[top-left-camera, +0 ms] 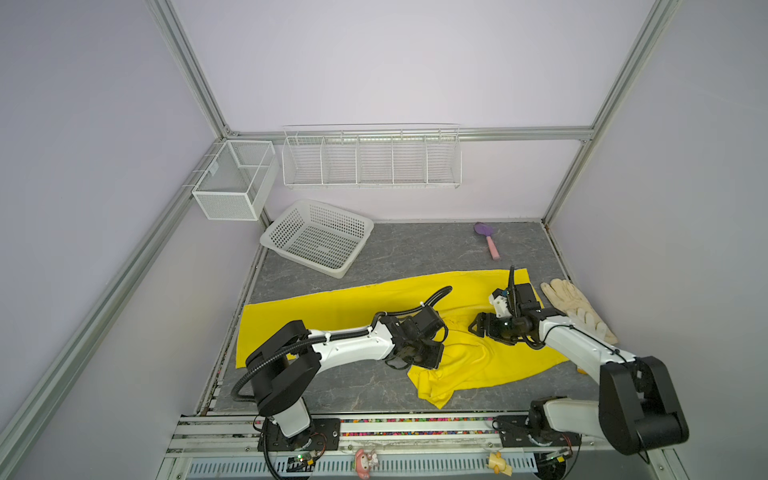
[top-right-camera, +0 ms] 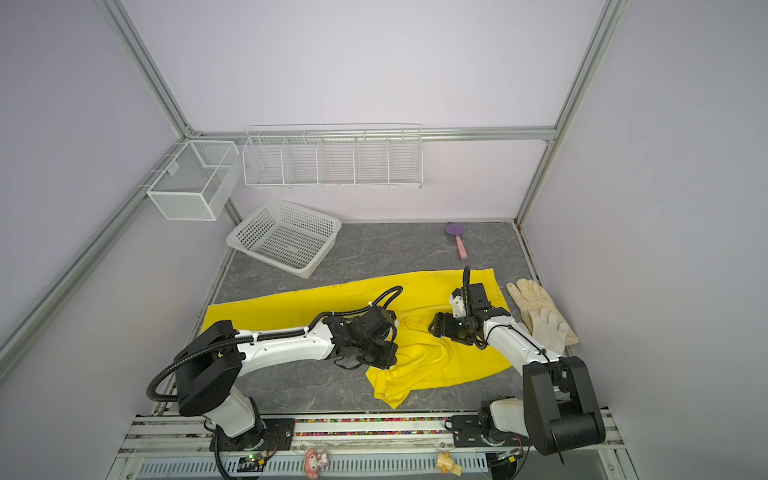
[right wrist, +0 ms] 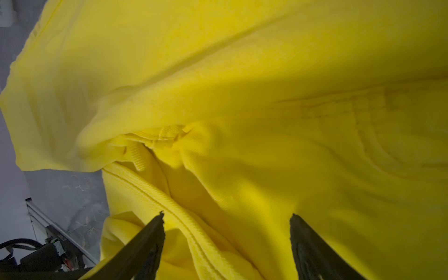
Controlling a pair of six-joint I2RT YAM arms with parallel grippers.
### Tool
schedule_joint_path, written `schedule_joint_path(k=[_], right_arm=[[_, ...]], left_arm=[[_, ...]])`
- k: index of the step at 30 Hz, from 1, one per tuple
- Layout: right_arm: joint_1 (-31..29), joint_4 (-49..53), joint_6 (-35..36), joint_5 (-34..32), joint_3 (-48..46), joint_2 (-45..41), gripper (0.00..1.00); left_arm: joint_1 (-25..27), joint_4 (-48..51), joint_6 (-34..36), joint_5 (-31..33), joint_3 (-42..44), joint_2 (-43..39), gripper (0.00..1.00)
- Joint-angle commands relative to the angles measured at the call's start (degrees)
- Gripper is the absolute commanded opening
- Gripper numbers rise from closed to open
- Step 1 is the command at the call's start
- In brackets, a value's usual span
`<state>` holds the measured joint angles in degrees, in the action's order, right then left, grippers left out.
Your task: Fold and stack the trousers
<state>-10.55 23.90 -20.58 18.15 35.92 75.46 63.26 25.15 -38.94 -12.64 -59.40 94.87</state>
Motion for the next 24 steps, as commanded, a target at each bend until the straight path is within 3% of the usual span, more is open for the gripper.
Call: schedule_joint_path(k=[1,7,11,17,20,24], right_arm=[[-0.35,-0.75,-1.73,-4.77,-1.19,1.46,0.80],[-0.44,-0.71,-2.80,-9.11,-1.72,3.10,0.79],[-0.44,-0.17,-3.24,-10.71,-1.88,3.07,0.80],[-0.44,0.09,-3.16,-11.28,-1.65,3.08,0.79],[-0.53,0.10,-2.89,-11.12,-1.74,3.05,0.79],[-0.53,-0.17,-2.46,-10.85,-1.46,3.46,0.79]], left_arm=[[-1.03,9.68,1.25,4.21,-4.82,-6.20,0.00],[-1.45,27.44,0.10,14.17,-11.33,-13.14,0.00],[-1.91,38.56,-6.54,23.75,-12.40,-17.37,0.00],[-4.64,48.03,-22.54,32.97,-4.17,-24.17,0.00],[-5.68,50.65,-32.36,33.60,1.71,-26.32,0.00],[-5.70,42.75,-34.89,29.61,9.71,-27.37,0.00]])
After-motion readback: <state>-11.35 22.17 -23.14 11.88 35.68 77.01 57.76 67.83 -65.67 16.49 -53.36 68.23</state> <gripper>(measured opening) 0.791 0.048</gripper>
